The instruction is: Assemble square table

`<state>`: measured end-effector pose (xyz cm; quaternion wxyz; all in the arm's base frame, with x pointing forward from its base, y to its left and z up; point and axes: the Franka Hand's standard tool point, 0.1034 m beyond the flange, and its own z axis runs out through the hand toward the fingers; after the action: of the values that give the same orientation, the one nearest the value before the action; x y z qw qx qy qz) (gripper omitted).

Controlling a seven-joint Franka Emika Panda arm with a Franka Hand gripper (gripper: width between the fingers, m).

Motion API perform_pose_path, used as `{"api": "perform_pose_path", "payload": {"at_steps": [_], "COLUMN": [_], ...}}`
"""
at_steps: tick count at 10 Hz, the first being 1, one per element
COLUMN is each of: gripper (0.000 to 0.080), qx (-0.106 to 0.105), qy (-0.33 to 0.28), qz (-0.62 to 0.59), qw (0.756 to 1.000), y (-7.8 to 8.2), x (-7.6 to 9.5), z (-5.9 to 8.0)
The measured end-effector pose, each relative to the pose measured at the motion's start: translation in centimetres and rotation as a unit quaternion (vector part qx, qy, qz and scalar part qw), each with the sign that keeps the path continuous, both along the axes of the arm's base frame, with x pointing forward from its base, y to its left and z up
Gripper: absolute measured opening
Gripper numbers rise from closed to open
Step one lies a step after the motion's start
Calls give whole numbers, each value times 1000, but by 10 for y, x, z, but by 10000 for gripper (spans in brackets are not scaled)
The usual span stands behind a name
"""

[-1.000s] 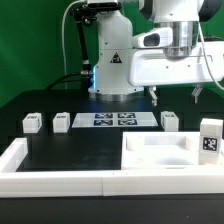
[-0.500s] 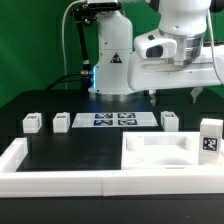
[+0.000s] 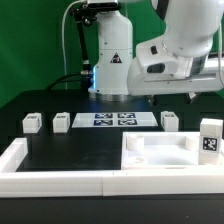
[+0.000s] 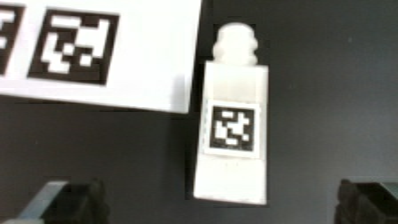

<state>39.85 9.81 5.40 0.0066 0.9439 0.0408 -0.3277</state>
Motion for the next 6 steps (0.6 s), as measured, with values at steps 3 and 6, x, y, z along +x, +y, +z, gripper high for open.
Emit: {"api": "perform_pose_path", "payload": {"at_steps": [3,6], "gripper": [649,649], "qx": [-19,-38], "qy": [97,176], "qz": [-3,-5], "qw": [995,984], "y": [0,0], "x": [-8,-14], "z": [-6,-15]}}
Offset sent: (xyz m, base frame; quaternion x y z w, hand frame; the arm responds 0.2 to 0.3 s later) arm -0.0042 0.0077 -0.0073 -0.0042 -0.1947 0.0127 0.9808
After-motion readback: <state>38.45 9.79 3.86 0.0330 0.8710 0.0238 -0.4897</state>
